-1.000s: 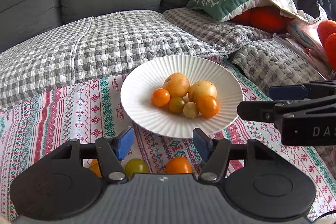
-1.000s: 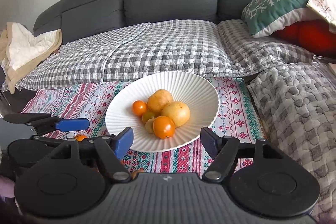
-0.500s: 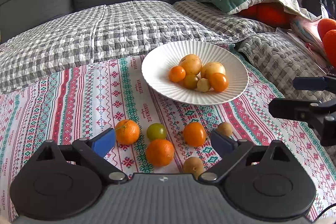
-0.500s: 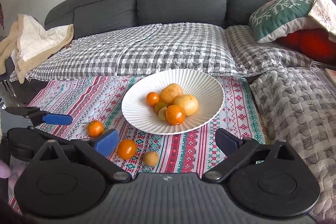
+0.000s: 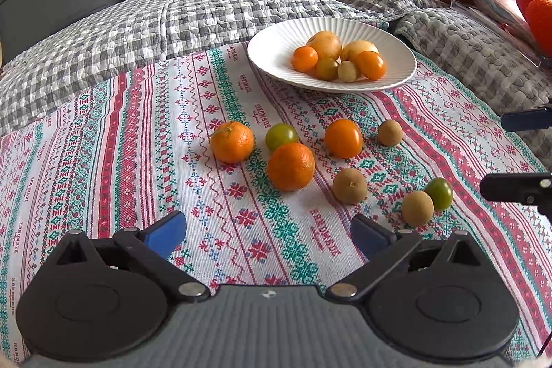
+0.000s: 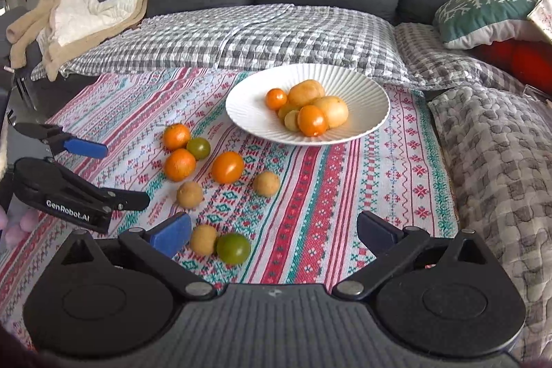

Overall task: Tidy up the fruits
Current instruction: 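Lift both open tools away from the plate, then grasp a brown kiwi with the left tool while the right grasps a green tomato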

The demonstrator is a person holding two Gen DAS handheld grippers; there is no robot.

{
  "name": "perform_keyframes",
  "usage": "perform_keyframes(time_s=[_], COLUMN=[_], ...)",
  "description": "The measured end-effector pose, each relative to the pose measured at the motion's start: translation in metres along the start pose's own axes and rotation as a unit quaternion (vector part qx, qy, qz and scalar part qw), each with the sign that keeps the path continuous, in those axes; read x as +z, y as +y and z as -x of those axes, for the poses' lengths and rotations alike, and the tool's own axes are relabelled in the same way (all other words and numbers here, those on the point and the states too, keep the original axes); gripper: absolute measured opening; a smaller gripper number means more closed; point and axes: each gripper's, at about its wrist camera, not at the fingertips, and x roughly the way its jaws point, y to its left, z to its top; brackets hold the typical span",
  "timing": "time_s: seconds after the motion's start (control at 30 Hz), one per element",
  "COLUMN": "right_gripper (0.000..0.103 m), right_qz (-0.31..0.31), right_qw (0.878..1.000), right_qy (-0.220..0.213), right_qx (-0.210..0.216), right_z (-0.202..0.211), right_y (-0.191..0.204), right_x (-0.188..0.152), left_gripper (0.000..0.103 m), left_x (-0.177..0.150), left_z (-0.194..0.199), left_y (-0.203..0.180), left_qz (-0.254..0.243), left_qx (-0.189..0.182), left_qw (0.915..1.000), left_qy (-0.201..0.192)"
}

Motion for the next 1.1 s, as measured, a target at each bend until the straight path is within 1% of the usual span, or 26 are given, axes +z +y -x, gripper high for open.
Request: perform_keyframes(time_s=[0.13,0.37,0.6,0.7,0.77,0.8,0.93,1.0,1.1], right_gripper=[0.102,0.101,0.102,0.102,0.100,0.099,0.090,0.086,0.079], right_qz=[0.021,0.050,0.054,0.052,0.052,0.051,0.048,0.049,0.049], right_qw=[1.000,0.998,0.998,0.998,0.998,0.998,0.998,0.998,0.998], right_qy=[0.020,0.049,0.042,0.038,0.036,0.035,0.031,0.030,0.030], right_qx=[0.001,0.004,0.015,0.013,0.010,0.010,0.008,0.008,0.009], right_z=[-0.006,-0.022,-0.029,-0.031,-0.033,-0.034,-0.036,-0.036,-0.037], right_y=[0.006,0.015,0.017,0.017,0.017,0.017,0.016,0.016,0.016], right_x=[-0.014,-0.029,-0.032,-0.030,-0.029,-0.028,-0.024,-0.023,-0.021], left_gripper=[0.098,0.098,0.098,0.098,0.098,0.097,0.092,0.085,0.076], left_x=[-0.008,-0.020,-0.023,-0.021,-0.020,-0.019,-0.015,-0.014,-0.011], left_z=[-0.001,-0.013,-0.018,-0.020,-0.022,-0.023,-0.025,-0.025,-0.025], left_y=[-0.007,-0.022,-0.027,-0.028,-0.028,-0.028,-0.029,-0.030,-0.031], left_qz=[-0.016,-0.052,-0.057,-0.053,-0.053,-0.053,-0.052,-0.051,-0.048], left_qx=[-0.010,-0.026,-0.034,-0.037,-0.042,-0.046,-0.059,-0.065,-0.070], left_qw=[0.9998,0.9982,0.9970,0.9970,0.9967,0.9965,0.9959,0.9955,0.9955], left_qy=[-0.009,-0.011,-0.039,-0.044,-0.044,-0.045,-0.045,-0.045,-0.043])
